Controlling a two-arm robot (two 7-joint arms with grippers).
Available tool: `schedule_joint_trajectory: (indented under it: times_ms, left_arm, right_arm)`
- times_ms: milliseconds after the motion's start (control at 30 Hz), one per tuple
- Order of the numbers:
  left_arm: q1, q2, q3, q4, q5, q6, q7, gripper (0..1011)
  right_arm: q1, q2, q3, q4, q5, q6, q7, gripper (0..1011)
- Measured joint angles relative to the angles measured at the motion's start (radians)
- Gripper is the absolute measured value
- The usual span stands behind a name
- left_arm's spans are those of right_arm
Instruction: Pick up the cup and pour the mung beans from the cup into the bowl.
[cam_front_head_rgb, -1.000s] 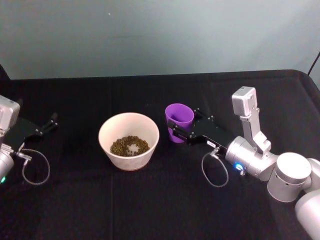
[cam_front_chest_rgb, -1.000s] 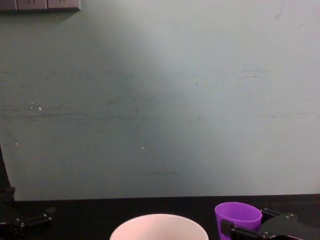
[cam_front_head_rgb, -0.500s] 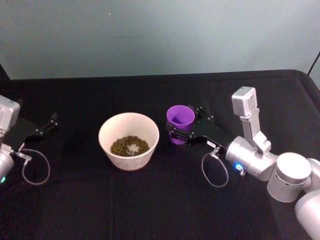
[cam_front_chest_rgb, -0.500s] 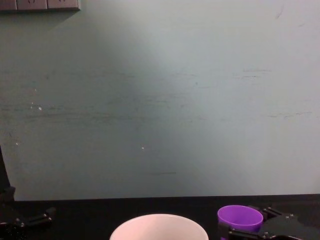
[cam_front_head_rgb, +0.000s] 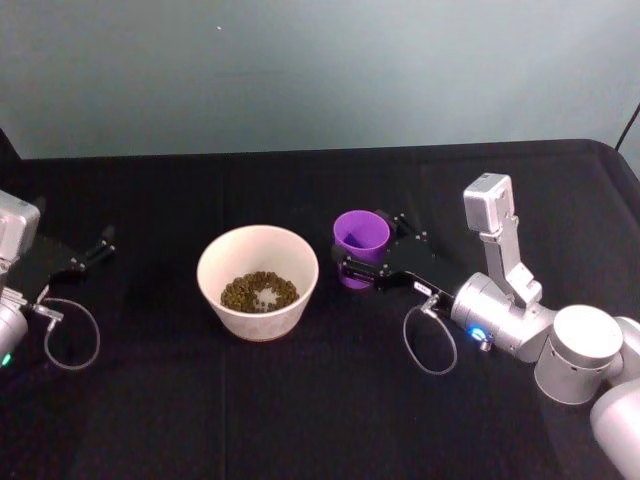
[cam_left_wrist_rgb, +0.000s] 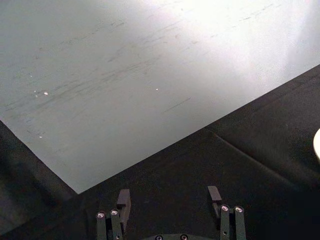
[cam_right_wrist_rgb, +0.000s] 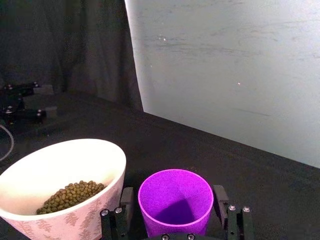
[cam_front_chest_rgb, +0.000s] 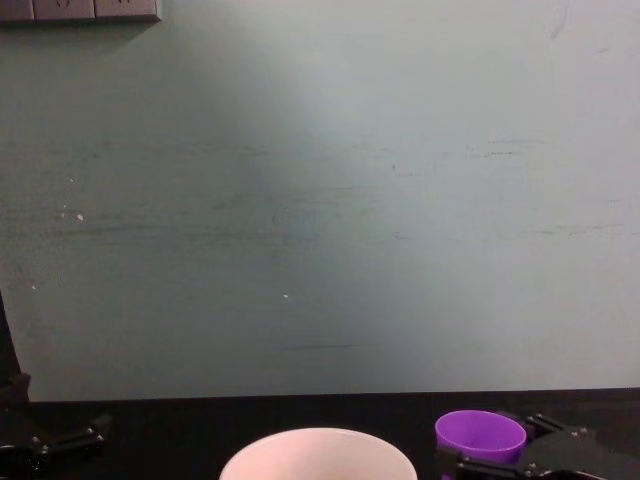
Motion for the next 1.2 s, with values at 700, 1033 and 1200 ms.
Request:
schedule_joint_trajectory:
  times_ms: [700,1033,1200]
  left_arm:
    - [0.000,0.000,0.000,0.000,0.000,0.000,0.000,1000]
    - [0.000,0.000,0.000,0.000,0.000,0.000,0.000,1000]
    - [0.000,0.000,0.000,0.000,0.000,0.000,0.000,1000]
  right_arm:
    - [-0.077,0.024,0.076,-0.180,0.056,-0.022,-0.077,1003]
    - [-0.114,-0.031,0.170,-0.182,-0.046,-0.052,-0.321,1003]
    - [-0.106,-0.045,0.191,-0.149,-0.092,-0.059,-0.386,1003]
